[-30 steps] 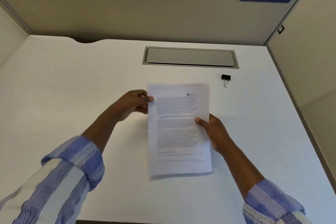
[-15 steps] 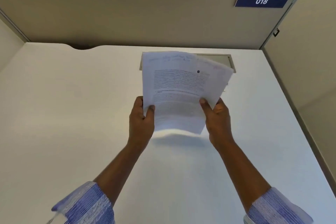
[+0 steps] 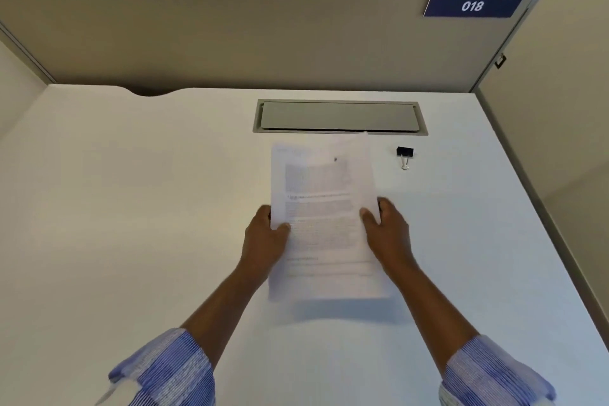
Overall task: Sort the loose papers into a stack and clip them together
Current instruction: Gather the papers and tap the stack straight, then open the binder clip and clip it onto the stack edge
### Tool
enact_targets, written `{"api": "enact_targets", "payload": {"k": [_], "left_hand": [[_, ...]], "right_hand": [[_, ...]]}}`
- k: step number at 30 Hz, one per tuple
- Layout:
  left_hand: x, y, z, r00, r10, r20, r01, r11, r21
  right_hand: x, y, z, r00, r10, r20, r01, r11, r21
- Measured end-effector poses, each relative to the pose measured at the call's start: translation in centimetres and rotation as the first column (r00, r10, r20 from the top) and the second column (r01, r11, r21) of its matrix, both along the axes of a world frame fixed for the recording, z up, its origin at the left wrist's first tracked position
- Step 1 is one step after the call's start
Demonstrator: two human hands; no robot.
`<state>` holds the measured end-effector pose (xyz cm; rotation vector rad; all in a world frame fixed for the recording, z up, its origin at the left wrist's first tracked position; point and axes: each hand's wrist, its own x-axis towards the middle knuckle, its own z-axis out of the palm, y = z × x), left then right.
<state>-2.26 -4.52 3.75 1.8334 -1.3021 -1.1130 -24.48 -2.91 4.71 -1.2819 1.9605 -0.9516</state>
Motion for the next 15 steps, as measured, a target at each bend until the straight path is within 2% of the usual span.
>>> {"api": "enact_targets", "payload": {"k": [3, 5, 7, 9, 11, 13, 15], "left_hand": [[-0.4, 0.7, -2.5, 0.995, -0.036, 0.088, 0.02, 0.984, 0.177], [-0.6, 1.2, -3.8, 0.991, -0.052, 0.122, 0.026, 0.98, 0.199], [-0.5, 1.5, -4.5, 0.982, -0.064, 0.178, 0.035, 0.986, 0.162], [-0.1, 1.6, -4.9, 0.945, -0.079, 0.318, 0.052, 0.994, 0.094], [1.1, 1.5, -5.4, 0.856, -0.064, 0.513, 0.101, 0.994, -0.044], [2.8, 1.3, -6.4, 0.765, -0.049, 0.642, 0.191, 0.97, -0.154], [4.7, 1.1, -7.7, 0.709, -0.093, 0.699, 0.265, 0.954, -0.142]], "right_hand": [[0.2, 0.7, -3.2, 0.999, 0.011, -0.031, -0.005, 0.98, 0.201], [0.3, 1.3, -4.6, 0.999, -0.005, -0.033, 0.014, 0.963, 0.27], [0.0, 1.5, -5.3, 0.998, -0.022, -0.064, 0.039, 0.963, 0.267], [-0.5, 1.4, -5.6, 0.99, -0.026, -0.138, 0.057, 0.972, 0.227], [-1.4, 1.0, -5.6, 0.972, -0.034, -0.231, 0.077, 0.981, 0.179], [-2.6, 0.1, -5.6, 0.956, -0.044, -0.289, 0.085, 0.988, 0.132], [-3.9, -1.5, -5.5, 0.943, -0.049, -0.329, 0.088, 0.991, 0.104]]}}
